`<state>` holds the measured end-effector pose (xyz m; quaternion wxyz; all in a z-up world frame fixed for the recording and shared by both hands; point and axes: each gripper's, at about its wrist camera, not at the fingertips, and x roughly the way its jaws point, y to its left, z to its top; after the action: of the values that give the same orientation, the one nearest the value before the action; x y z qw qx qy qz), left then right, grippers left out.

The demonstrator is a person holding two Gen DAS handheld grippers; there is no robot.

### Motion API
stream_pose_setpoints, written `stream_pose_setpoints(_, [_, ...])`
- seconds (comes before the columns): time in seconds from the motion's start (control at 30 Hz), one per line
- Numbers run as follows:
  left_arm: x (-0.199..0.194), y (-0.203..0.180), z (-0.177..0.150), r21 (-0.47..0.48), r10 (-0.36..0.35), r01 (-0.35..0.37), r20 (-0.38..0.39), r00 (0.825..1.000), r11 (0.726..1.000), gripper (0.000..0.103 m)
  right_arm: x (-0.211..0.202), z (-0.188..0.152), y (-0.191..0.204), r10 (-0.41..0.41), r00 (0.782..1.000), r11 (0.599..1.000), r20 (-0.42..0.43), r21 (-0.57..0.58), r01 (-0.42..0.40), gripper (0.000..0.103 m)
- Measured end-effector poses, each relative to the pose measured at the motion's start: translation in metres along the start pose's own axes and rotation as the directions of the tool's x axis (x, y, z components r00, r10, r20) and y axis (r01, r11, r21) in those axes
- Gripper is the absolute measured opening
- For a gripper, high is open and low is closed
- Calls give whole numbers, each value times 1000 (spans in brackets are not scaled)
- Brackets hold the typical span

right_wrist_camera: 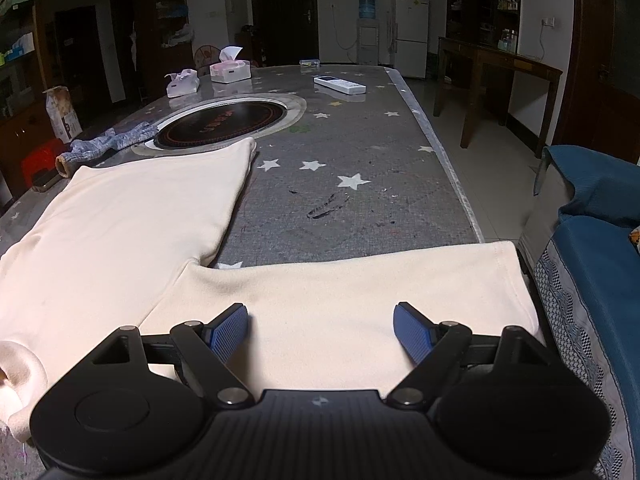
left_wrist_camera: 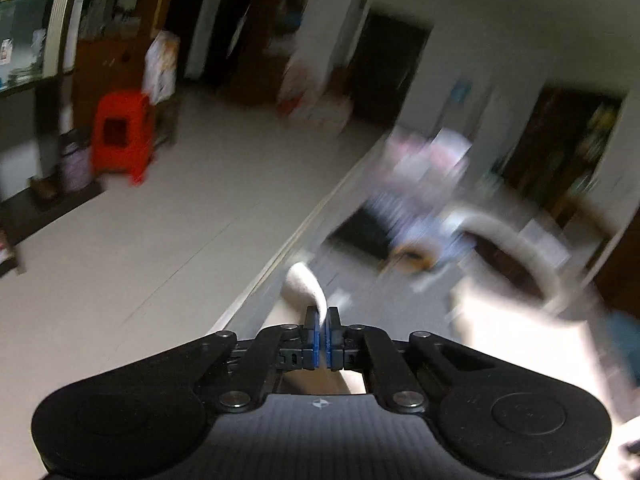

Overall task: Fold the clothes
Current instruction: 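Open both grippers and withdraw them from the flattened shirt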

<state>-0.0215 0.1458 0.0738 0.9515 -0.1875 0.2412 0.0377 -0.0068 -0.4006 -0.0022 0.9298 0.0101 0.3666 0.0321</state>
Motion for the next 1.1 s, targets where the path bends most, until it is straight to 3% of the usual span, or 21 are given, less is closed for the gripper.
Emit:
stream_pose_setpoints(0.03, [-13, 2, -1, 4, -27, 27, 39, 999, 1000, 3, 0, 0, 0, 0, 1000, 1000, 1, 1, 0, 82])
stream_pose_setpoints(0.1, [-27, 8, -7, 43, -1, -1, 43, 999, 999, 4, 0, 0, 0, 2, 1000, 1000, 3, 1, -2, 82])
stream_pose_setpoints(0.17, [-26, 20, -19, 84, 75, -74, -10, 997, 994, 9, 1, 1, 1, 5, 1000, 1000, 5, -2, -5, 82])
stream_pose_setpoints(0.27, [-20, 36, -33, 112, 193, -184, -74, 978, 977, 9, 1, 2, 1, 10, 1000, 1000, 4, -7, -10, 82])
stream_pose_setpoints(0.33, [-19, 38, -38, 123, 231, -219, -90, 969, 968, 12, 1, 2, 1, 15, 1000, 1000, 3, -8, -15, 82])
stream_pose_setpoints(0.4, [-20, 32, -40, 126, 203, -191, -94, 975, 973, 12, 1, 3, 1, 19, 1000, 1000, 1, -8, -19, 82])
stream_pose_setpoints(0.53, [-16, -7, -45, 205, 51, -27, -114, 992, 978, 12, 0, 2, 3, 16, 1000, 1000, 0, -13, -16, 82])
stream_pose_setpoints(0.6, [-4, -26, -51, 248, -7, 45, -151, 989, 968, 12, -1, 1, 4, 14, 1000, 1000, 0, -13, -14, 82])
stream_pose_setpoints(0.7, [17, -40, -55, 272, -24, 79, -198, 980, 959, 13, -4, 0, 5, 19, 1000, 1000, -3, -16, -19, 82])
stream_pose_setpoints(0.8, [42, -32, -52, 245, 16, 48, -253, 967, 968, 13, -12, 0, 10, 33, 999, 999, 0, -35, -33, 82])
stream_pose_setpoints(0.93, [43, -11, -45, 220, 37, 18, -244, 969, 975, 12, -30, 6, 29, 124, 992, 986, -2, -112, -124, 82])
stream_pose_setpoints(1.03, [31, 6, -41, 199, 64, -24, -197, 978, 980, 13, -42, 11, 58, 245, 969, 946, -21, -211, -244, 80])
stream_pose_setpoints(1.1, [23, 16, -38, 192, 96, -64, -163, 982, 979, 16, -47, 14, 85, 328, 944, 898, -48, -294, -327, 76])
